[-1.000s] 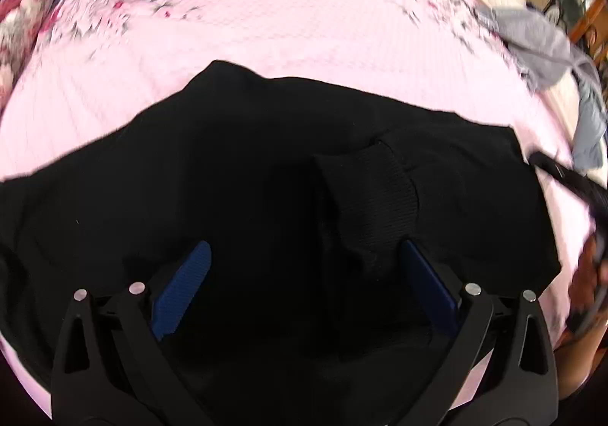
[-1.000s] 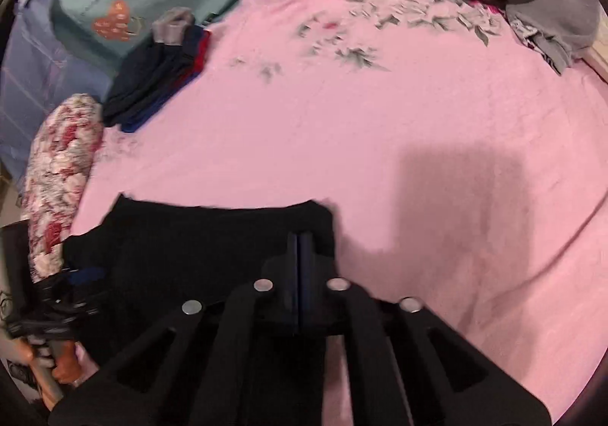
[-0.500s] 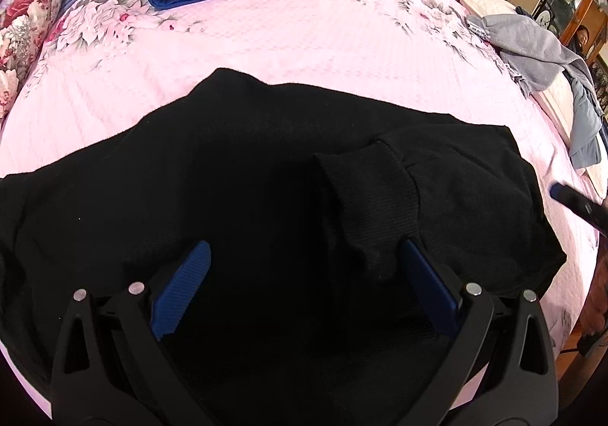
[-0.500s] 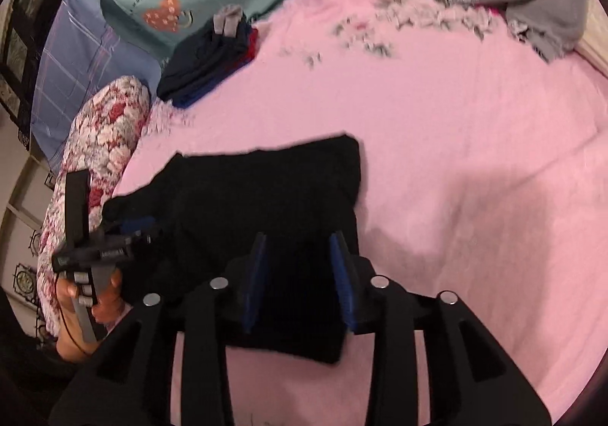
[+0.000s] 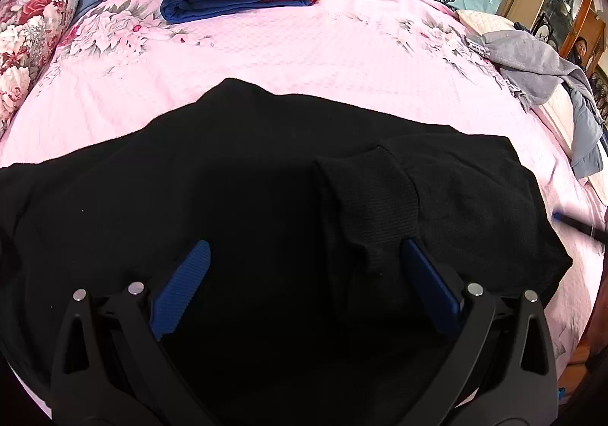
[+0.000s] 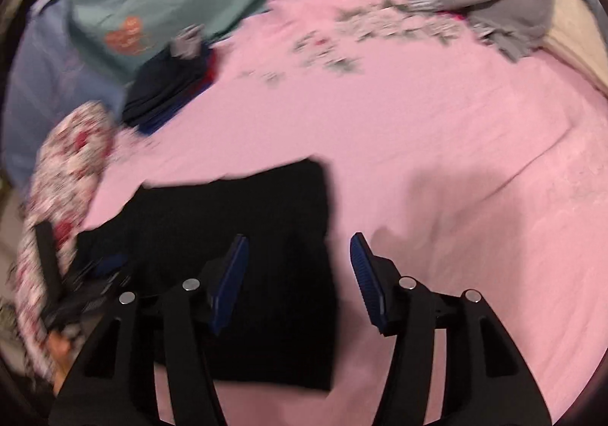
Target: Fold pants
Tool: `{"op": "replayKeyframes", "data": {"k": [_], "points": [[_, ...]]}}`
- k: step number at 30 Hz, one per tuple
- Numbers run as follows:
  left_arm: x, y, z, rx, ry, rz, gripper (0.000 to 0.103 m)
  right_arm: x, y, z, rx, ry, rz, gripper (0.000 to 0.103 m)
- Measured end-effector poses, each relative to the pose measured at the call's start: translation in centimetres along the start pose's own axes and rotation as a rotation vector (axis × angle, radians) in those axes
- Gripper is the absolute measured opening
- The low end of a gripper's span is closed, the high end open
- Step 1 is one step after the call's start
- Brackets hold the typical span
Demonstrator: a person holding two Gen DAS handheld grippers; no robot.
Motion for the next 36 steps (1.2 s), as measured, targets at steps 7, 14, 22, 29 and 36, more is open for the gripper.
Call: {"op": "replayKeyframes", "data": {"k": [7, 14, 22, 29, 36], "points": [[-0.1, 0.0, 0.1, -0.007, 0.001, 0.006, 0.101, -1.8, 0.9, -0.4, -0.128, 0.087, 0.019, 0.057], [-0.1, -0.1, 0.1, 0.003, -0.005, 0.001, 0.101, 0.7, -2.3, -1.6, -0.165, 0.029, 0.041, 0.057], [-0.1, 0.0, 0.0, -0.002, -0.003, 0.003, 0.101, -0.3, -1.2, -2.0, -0.232, 0.096, 0.028, 0.058], [0.0, 0.1, -0.1, -0.013, 0.0, 0.002, 0.101, -1.0, -2.7, -3.8, -0.181, 0.107, 0.014, 0.061], [-0.2, 2.3, -1.2, -0.054, 0.087, 0.01, 0.101, -1.2, -1.2, -3.5, -0.195, 0.094, 0.039, 0.062]]}}
Point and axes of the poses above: each gripper's, at about its wrist camera, not at the fingertips, and y roughly against the way its jaws point, z to its right, x to its top, the point moved 6 cm from there along -y, roughly the way its jaws point, and after that the axes turned 11 degrees about -x, right-handed, at the moved point
